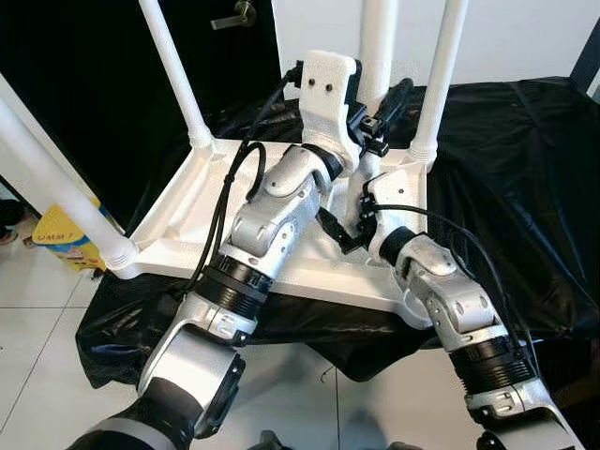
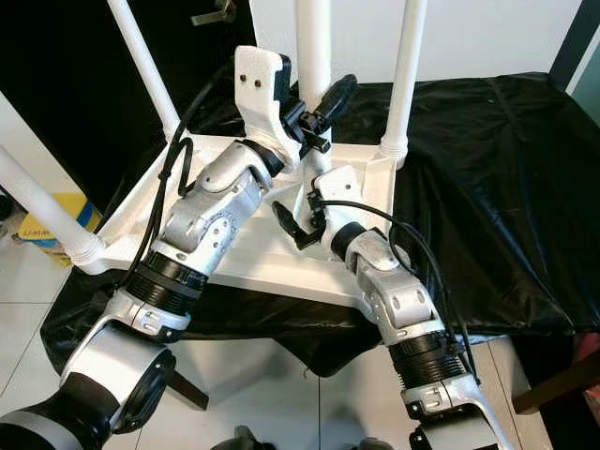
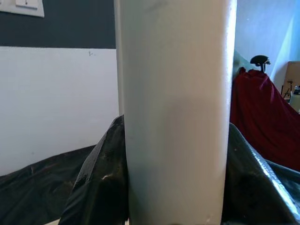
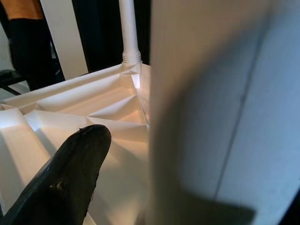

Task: Building children table

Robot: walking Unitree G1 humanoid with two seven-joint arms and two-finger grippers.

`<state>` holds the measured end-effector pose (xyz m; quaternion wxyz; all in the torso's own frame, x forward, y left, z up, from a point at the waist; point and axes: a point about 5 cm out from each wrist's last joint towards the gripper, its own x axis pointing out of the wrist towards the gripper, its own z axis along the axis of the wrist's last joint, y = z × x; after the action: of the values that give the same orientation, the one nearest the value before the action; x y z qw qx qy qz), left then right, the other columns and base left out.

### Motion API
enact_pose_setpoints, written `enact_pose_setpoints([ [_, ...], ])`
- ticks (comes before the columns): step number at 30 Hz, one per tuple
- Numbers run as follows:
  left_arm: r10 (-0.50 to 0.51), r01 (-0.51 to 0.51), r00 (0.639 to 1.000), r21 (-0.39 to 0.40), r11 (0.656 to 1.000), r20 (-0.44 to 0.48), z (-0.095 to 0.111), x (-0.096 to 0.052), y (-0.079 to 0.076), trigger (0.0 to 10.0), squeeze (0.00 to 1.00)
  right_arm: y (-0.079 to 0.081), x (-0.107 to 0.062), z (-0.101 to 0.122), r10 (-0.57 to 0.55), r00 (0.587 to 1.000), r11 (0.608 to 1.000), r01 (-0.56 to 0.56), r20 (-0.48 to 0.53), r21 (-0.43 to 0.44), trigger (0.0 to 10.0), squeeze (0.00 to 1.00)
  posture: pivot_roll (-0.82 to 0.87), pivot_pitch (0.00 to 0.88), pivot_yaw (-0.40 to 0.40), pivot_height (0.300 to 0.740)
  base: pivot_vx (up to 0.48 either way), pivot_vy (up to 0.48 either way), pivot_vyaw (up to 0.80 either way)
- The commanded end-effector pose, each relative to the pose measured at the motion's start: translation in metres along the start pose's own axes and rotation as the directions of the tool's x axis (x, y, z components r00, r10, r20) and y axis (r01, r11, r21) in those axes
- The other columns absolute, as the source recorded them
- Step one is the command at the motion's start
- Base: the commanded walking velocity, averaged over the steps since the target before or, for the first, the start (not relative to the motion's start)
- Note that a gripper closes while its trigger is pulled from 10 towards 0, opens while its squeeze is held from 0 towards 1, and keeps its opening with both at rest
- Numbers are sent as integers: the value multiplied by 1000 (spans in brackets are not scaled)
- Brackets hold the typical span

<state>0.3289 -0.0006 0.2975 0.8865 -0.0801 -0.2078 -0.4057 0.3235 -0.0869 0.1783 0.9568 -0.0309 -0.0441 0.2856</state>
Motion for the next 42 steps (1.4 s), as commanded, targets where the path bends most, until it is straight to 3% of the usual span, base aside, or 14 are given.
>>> enact_pose_setpoints([
  [1, -217, 217, 976, 1, 976, 3, 1, 0, -17, 10000, 0, 2, 5, 6, 10, 1000, 1000, -10, 20, -15, 10000, 0, -163, 0, 64, 740, 0, 0, 0],
  [4, -227, 227, 974, -2, 974, 2, 0, 0, -20, 10000, 0, 3, 7, 7, 11, 1000, 1000, -11, 26, -15, 10000, 0, -164, 0, 67, 740, 0, 0, 0],
  [5, -230, 230, 973, -3, 973, 2, 0, 0, -21, 10000, 0, 3, 8, 8, 12, 1000, 1000, -12, 26, -10, 4510, 0, -162, 0, 67, 740, 0, 0, 0],
  [6, -231, 231, 973, -3, 973, 2, 0, 0, -22, 10000, 0, 3, 8, 8, 12, 1000, 1000, -12, 26, -7, 4510, 0, -162, 0, 67, 740, 0, 0, 0],
  [7, -236, 236, 972, -4, 972, 2, 0, 0, -24, 10000, 0, 3, 9, 8, 11, 1000, 1000, -11, 26, -4, 0, 0, -160, 0, 70, 740, 0, 0, 0],
  [19, -277, 277, 961, 2, 961, -11, -2, -1, -34, 10000, 0, 2, 9, 6, -18, 1000, 1000, 18, 22, 13, 0, 0, -163, 0, 76, 740, 0, 0, 0],
  [20, -297, 297, 955, -14, 955, -8, -4, -2, -37, 10000, 0, 1, 9, 5, -37, 999, 999, 36, 14, 29, 1922, 0, -163, 0, 75, 740, 0, 0, 0],
  [21, -300, 300, 954, -34, 953, -6, -4, -2, -38, 10000, 1000, 1, 8, 4, -48, 999, 998, 47, 13, 33, 10000, 0, -164, 0, 74, 740, 0, 0, 0],
  [27, -275, 275, 961, -41, 961, -3, -3, -3, -35, 10000, 1000, -3, 8, 2, -115, 993, 990, 114, 8, 86, 10000, 0, -162, 0, 72, 740, 0, 0, 0],
  [28, -241, 241, 970, -50, 969, 2, -2, -2, -31, 10000, 0, -6, 7, 1, -149, 989, 982, 147, 5, 116, 10000, 0, -161, 0, 71, 740, 0, 0, 0],
  [30, -199, 199, 980, -77, 977, 11, 0, -2, -25, 10000, 0, -9, 7, 0, -186, 982, 973, 184, 1, 142, 10000, 0, -161, 0, 71, 740, 0, 0, 0],
  [34, -49, 68, 995, -232, 970, 87, 13, -4, -2, 10000, 0, -26, 4, 1, -313, 950, 940, 310, -1, 144, 10000, 0, -159, 0, 74, 740, 0, 0, 0],
  [42, 75, -38, 991, -299, 954, 113, 17, -14, 20, 10000, 0, -41, -4, 3, -433, 901, 899, 429, 21, 91, 10000, 0, -157, 0, 69, 740, 0, 0, 0],
])
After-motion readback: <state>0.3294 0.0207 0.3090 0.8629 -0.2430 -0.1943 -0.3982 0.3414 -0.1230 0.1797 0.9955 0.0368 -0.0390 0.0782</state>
